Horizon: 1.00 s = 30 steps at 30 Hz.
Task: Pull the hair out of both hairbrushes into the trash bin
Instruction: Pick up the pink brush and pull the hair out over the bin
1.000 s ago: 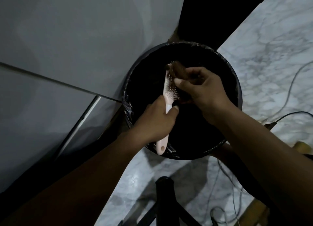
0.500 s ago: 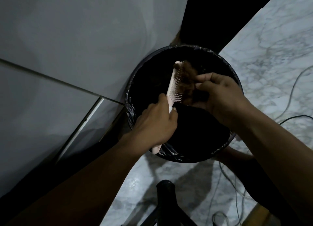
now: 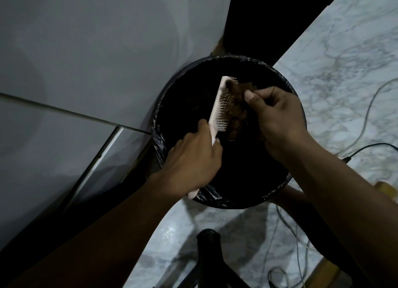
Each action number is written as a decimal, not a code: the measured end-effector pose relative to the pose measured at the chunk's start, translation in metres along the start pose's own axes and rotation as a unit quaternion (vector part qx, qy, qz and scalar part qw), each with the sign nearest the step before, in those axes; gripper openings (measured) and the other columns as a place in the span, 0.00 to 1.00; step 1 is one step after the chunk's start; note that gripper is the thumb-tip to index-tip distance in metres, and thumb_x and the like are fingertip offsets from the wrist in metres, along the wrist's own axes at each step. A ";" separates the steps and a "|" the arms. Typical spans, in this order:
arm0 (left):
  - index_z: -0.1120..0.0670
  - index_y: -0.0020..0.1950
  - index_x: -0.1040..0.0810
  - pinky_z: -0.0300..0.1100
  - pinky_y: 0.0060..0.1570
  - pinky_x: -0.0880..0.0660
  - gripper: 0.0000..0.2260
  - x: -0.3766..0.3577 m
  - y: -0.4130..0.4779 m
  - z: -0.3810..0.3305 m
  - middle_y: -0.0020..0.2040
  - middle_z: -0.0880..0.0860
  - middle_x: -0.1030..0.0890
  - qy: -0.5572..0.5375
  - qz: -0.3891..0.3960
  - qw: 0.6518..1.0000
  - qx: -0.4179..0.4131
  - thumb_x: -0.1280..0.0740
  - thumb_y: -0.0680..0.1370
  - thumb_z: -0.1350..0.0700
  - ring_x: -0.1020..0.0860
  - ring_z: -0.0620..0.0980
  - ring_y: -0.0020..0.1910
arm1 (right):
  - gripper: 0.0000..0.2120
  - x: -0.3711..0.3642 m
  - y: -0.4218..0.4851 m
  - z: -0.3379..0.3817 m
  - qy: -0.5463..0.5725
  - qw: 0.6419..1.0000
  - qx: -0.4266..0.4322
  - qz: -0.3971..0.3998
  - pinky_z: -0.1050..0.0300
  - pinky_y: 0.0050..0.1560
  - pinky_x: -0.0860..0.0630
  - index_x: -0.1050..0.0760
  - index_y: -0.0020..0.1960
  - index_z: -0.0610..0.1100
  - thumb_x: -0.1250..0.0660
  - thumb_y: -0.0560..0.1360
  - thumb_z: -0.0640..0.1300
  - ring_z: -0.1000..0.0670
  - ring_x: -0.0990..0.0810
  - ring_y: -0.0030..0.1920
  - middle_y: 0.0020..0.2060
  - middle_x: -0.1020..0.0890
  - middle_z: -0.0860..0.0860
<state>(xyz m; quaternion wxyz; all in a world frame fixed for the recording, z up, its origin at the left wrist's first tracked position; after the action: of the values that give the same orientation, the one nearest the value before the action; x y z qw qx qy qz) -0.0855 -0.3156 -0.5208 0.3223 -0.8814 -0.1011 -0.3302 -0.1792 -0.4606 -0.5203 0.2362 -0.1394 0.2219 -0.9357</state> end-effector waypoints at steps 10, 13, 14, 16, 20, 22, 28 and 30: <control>0.52 0.62 0.38 0.48 0.39 0.34 0.13 -0.001 -0.003 -0.007 0.47 0.54 0.22 0.102 -0.019 0.994 -0.026 0.43 0.82 0.47 0.25 0.58 0.39 | 0.17 -0.014 -0.002 -0.002 0.062 0.996 -0.032 0.058 0.58 0.54 0.19 0.26 0.66 0.52 0.31 0.78 0.46 0.55 0.17 0.55 0.57 0.18 0.54; 0.52 0.63 0.38 0.48 0.40 0.34 0.14 -0.002 -0.004 -0.008 0.51 0.57 0.20 0.099 -0.016 0.995 -0.020 0.43 0.82 0.47 0.22 0.62 0.44 | 0.12 -0.010 -0.005 0.014 -0.026 0.998 0.055 0.026 0.63 0.51 0.20 0.18 0.57 0.43 0.27 0.75 0.45 0.57 0.15 0.49 0.49 0.14 0.51; 0.52 0.64 0.38 0.48 0.40 0.34 0.14 -0.001 -0.003 -0.007 0.51 0.57 0.20 0.088 -0.016 0.996 -0.017 0.43 0.82 0.47 0.22 0.61 0.43 | 0.08 -0.005 -0.004 0.016 -0.031 0.998 0.062 0.005 0.63 0.48 0.19 0.17 0.52 0.42 0.27 0.75 0.44 0.57 0.15 0.45 0.45 0.13 0.50; 0.52 0.62 0.38 0.48 0.39 0.33 0.12 0.001 -0.003 -0.007 0.50 0.57 0.20 0.064 -0.017 0.998 -0.018 0.43 0.83 0.47 0.25 0.58 0.40 | 0.03 0.002 -0.001 0.015 -0.028 0.998 0.060 -0.020 0.63 0.42 0.20 0.18 0.44 0.43 0.27 0.75 0.43 0.58 0.16 0.38 0.37 0.15 0.51; 0.54 0.66 0.37 0.52 0.41 0.26 0.16 0.004 0.001 -0.004 0.51 0.58 0.19 0.026 -0.021 0.999 -0.011 0.43 0.82 0.46 0.21 0.61 0.43 | 0.07 0.008 0.004 0.002 0.000 0.999 0.006 -0.046 0.46 0.48 0.16 0.22 0.43 0.43 0.32 0.79 0.42 0.49 0.17 0.41 0.38 0.17 0.46; 0.56 0.69 0.38 0.54 0.43 0.25 0.20 0.005 0.003 -0.001 0.51 0.59 0.19 0.015 -0.020 1.000 -0.001 0.43 0.82 0.46 0.20 0.63 0.46 | 0.06 0.007 0.004 -0.008 0.051 0.996 -0.044 -0.051 0.38 0.56 0.19 0.23 0.44 0.42 0.35 0.80 0.38 0.45 0.19 0.45 0.42 0.18 0.43; 0.54 0.63 0.37 0.52 0.41 0.26 0.14 0.005 0.000 0.000 0.49 0.57 0.20 0.040 -0.022 0.999 0.003 0.43 0.82 0.48 0.20 0.62 0.44 | 0.14 -0.022 -0.004 0.005 0.115 0.991 -0.034 0.067 0.53 0.56 0.19 0.22 0.62 0.53 0.37 0.78 0.42 0.52 0.17 0.58 0.57 0.16 0.51; 0.53 0.61 0.37 0.50 0.41 0.28 0.12 0.004 0.000 -0.003 0.49 0.57 0.20 0.049 -0.019 0.999 -0.003 0.42 0.82 0.48 0.21 0.61 0.44 | 0.13 -0.024 -0.008 0.017 0.016 0.996 0.042 0.072 0.60 0.55 0.20 0.20 0.62 0.49 0.31 0.78 0.44 0.56 0.16 0.55 0.55 0.15 0.51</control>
<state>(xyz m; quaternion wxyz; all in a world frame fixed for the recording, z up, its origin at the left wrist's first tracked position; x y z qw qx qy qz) -0.0843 -0.3173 -0.5163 0.3183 -0.8629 -0.1010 -0.3793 -0.1563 -0.4479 -0.5055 0.3054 -0.0980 0.1957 -0.9267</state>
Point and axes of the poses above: each hand's wrist, its own y-axis towards the middle knuckle, its own x-axis out of the back of the hand, z = x × y, the point moved 10 cm from there along y, towards the middle knuckle
